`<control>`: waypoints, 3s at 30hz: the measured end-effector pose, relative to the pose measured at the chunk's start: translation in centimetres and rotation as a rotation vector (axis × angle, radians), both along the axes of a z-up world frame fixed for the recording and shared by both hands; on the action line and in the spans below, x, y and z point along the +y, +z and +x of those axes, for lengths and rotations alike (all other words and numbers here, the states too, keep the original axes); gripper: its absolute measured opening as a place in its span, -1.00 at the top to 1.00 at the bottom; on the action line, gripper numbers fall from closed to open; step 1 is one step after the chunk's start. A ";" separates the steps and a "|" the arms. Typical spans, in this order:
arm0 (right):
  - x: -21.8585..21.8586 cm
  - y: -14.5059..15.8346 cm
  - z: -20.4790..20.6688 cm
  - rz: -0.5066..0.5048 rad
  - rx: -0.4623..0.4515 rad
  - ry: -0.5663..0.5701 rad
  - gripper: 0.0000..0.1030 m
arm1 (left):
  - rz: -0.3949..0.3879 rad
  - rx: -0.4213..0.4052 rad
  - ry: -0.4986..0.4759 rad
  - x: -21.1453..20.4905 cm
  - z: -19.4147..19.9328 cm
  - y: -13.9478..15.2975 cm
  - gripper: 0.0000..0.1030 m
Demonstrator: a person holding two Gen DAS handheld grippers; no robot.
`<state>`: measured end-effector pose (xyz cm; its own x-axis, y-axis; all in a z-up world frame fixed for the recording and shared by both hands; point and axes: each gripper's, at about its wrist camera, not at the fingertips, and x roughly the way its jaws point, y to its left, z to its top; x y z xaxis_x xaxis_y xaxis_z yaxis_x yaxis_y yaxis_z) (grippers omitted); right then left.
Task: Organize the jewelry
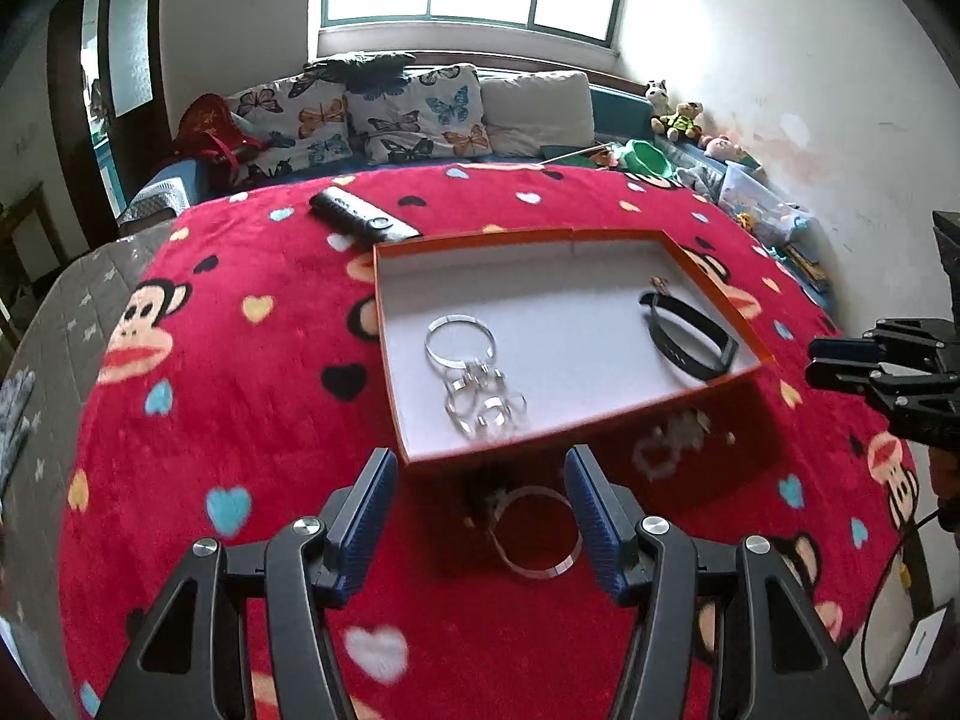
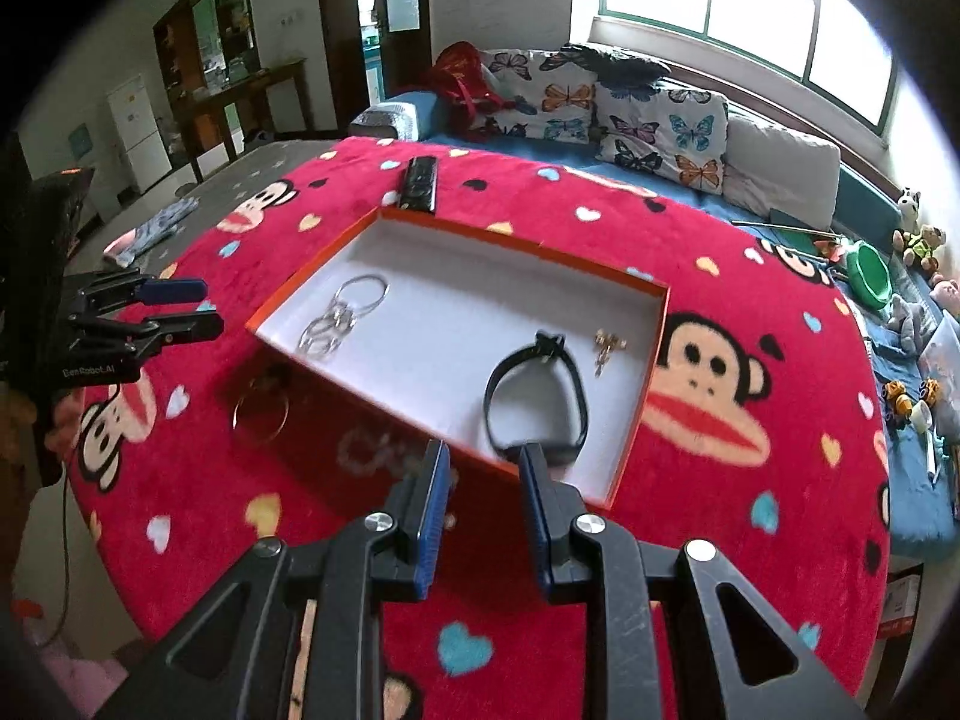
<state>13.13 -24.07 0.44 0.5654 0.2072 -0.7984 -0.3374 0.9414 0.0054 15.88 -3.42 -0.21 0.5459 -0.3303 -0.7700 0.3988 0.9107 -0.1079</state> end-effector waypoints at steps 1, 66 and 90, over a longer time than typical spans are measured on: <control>0.1 -0.3 -0.5 0.001 -0.001 0.003 0.48 | 0.001 0.001 0.000 0.0 -0.6 -0.3 -0.20; 0.8 -7.6 -1.3 0.052 0.020 -0.019 0.81 | 0.093 0.021 0.134 -5.8 -2.1 -8.0 -0.19; 0.6 -4.7 -2.3 0.107 -0.022 -0.016 0.81 | 0.000 -0.057 0.075 -3.4 -4.2 -2.9 0.00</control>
<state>10.80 -23.46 -4.25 0.5865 0.2810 -0.7596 -0.3231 0.9412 0.0986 11.65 -6.85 -3.14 0.6116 -0.2867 -0.7374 0.3352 0.9381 -0.0867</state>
